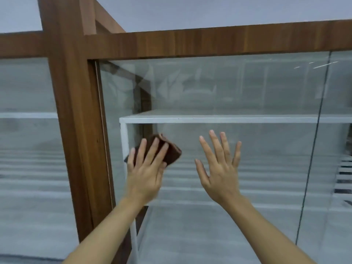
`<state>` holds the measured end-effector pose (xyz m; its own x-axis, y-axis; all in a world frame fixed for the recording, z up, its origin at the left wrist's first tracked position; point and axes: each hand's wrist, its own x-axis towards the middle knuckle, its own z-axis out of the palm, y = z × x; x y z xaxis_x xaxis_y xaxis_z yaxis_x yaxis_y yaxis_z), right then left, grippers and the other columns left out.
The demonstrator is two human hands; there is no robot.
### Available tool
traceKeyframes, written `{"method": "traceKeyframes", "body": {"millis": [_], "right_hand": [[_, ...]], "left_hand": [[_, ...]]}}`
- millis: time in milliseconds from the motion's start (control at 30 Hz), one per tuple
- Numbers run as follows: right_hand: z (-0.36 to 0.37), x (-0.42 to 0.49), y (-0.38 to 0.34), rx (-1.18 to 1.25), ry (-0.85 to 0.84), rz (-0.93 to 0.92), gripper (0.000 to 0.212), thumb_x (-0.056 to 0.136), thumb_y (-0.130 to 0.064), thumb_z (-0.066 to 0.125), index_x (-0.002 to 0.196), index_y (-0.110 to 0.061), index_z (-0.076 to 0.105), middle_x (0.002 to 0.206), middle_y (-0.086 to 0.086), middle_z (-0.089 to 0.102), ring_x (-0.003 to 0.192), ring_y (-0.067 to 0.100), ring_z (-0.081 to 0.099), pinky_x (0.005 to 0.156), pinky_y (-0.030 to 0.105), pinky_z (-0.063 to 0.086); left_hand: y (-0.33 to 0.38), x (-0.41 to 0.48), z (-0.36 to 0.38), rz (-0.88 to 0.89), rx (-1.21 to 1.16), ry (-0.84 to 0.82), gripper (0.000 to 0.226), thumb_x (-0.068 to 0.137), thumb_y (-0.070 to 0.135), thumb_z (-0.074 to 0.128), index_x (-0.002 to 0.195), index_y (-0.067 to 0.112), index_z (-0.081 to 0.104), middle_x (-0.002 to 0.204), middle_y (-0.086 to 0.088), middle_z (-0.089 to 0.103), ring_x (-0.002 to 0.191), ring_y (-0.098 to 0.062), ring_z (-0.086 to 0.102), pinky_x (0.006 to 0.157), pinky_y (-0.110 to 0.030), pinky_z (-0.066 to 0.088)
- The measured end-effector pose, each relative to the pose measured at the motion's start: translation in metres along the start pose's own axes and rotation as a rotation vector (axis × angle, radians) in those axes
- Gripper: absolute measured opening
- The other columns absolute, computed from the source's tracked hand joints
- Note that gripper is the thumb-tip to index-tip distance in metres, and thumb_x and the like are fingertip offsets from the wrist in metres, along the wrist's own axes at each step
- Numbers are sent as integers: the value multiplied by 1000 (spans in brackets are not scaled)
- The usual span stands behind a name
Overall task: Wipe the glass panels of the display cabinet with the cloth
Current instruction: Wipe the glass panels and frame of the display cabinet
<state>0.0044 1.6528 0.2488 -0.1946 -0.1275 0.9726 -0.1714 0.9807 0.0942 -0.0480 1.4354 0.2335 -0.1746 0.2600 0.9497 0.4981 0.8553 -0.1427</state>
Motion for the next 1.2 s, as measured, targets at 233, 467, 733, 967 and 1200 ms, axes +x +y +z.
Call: {"method": "traceKeyframes", "body": {"millis": [233,467,733,967,1200], "right_hand": [[16,-29,-22,1,12,84,58,100,-37,46,153,-15,36,163,11,27,153,32,17,120,64,7],[26,-108,-30,-18,-80,17,59,99,-36,50,153,-18,34,162,10,25,152,33,16,118,67,12],[33,-190,-33,-28,-148,27,59,99,-37,50,153,-20,34,163,9,22,155,29,9,117,66,11],[49,-258,-29,-34,-126,31,59,98,-41,47,152,-22,33,163,9,21,156,26,4,121,60,2],[45,-341,-10,-60,-193,29,61,95,-40,49,151,-24,34,166,4,15,156,25,7,119,64,8]], "left_hand": [[-43,58,-14,-183,-17,179,51,108,33,30,158,22,26,166,-4,17,154,-29,10,123,-47,3],[-18,-196,16,95,66,-293,54,108,39,14,159,35,0,158,-4,32,155,-26,-4,124,-47,-2],[-42,-54,2,-128,13,60,50,108,28,33,156,17,29,164,-15,23,152,-37,12,123,-48,-5],[-9,-322,39,348,150,-409,79,91,23,42,160,35,6,163,0,28,155,-27,-7,125,-50,-4],[28,-166,43,-140,-111,-24,56,107,31,34,159,29,15,168,0,3,154,-26,-8,122,-43,-14]]}}
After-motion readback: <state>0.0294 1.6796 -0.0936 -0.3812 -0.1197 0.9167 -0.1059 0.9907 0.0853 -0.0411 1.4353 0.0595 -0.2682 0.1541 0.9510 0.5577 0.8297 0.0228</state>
